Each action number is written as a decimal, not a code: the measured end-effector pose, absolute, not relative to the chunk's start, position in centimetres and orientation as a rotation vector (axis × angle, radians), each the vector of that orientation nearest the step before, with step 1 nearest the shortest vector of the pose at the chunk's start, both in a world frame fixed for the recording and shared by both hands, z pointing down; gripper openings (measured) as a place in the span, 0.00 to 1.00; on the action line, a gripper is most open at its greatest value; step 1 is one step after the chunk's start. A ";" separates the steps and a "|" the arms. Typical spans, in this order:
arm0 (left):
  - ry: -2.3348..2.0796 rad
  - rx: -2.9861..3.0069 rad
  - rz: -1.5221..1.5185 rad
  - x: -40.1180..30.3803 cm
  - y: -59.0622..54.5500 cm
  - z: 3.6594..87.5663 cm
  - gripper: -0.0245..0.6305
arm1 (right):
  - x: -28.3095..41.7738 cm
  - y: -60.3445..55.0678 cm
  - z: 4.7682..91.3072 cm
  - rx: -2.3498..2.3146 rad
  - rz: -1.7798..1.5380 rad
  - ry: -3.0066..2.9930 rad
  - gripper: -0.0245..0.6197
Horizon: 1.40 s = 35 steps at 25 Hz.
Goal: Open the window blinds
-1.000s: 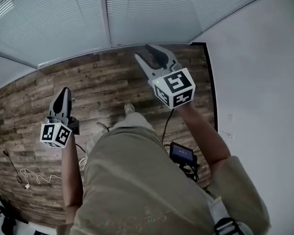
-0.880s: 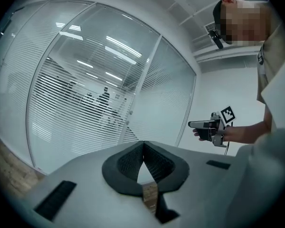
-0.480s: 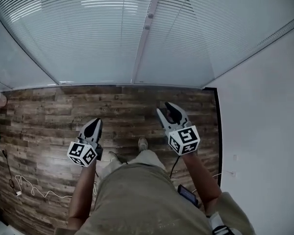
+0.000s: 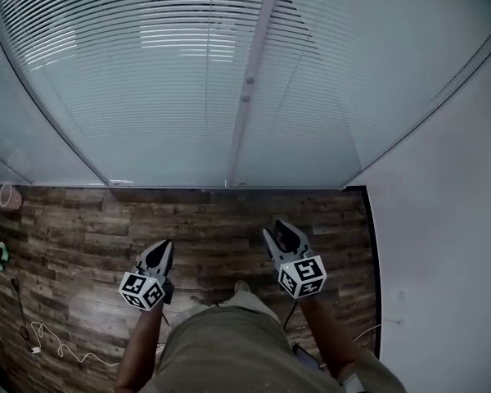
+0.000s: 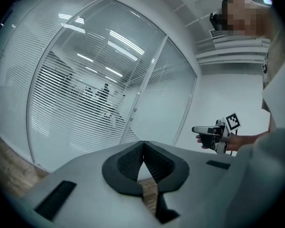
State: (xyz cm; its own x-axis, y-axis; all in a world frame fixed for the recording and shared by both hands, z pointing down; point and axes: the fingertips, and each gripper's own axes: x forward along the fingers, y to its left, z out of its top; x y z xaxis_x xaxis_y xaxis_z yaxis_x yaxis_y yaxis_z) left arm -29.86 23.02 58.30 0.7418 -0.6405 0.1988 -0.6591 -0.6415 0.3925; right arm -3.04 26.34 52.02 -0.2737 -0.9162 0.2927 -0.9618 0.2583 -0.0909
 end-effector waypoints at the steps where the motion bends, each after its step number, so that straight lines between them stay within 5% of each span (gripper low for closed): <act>1: -1.010 2.491 0.044 -29.3 22.7 57.7 0.06 | -2.0 25.8 51.7 1.771 0.372 -2.348 0.28; 35: -1.162 2.463 -0.034 -16.2 23.6 57.8 0.06 | 11.6 24.9 50.6 1.678 0.258 -2.456 0.28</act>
